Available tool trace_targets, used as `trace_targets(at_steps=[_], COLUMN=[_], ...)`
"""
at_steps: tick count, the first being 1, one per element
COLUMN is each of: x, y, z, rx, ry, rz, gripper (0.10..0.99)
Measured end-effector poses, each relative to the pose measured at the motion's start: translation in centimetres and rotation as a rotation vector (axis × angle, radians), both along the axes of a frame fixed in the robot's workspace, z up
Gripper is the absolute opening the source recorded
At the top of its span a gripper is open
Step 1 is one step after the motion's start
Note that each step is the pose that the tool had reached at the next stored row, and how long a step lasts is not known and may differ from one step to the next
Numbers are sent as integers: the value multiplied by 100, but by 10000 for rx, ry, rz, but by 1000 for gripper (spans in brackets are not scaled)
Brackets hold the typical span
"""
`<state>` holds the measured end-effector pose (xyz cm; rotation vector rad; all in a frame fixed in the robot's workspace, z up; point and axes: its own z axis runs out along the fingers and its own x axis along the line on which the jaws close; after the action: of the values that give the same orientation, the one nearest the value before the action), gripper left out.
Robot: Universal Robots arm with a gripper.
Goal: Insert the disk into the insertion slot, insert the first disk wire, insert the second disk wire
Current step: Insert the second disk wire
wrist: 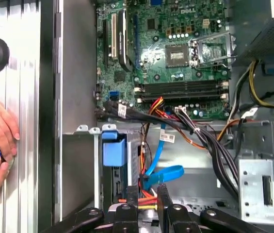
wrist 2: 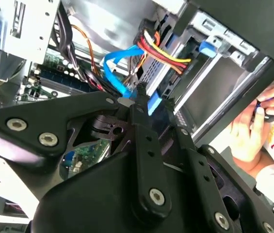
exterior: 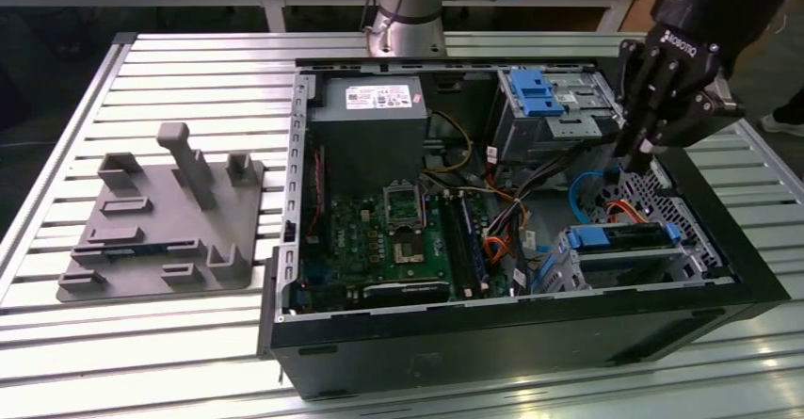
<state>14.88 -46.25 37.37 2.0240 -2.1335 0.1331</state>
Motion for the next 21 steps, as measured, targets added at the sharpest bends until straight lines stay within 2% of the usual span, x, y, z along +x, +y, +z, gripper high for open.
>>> trace_targets(at_steps=[6,13,18,21], x=[-40,-52,-94,-113], y=[7,45,67,74], z=[-48,-102,-126,-133], rx=[-261,-409,-490,-571], ry=[-1,-6,-7,-61], rz=[87,588,722,767], gripper=[298,298,298,298])
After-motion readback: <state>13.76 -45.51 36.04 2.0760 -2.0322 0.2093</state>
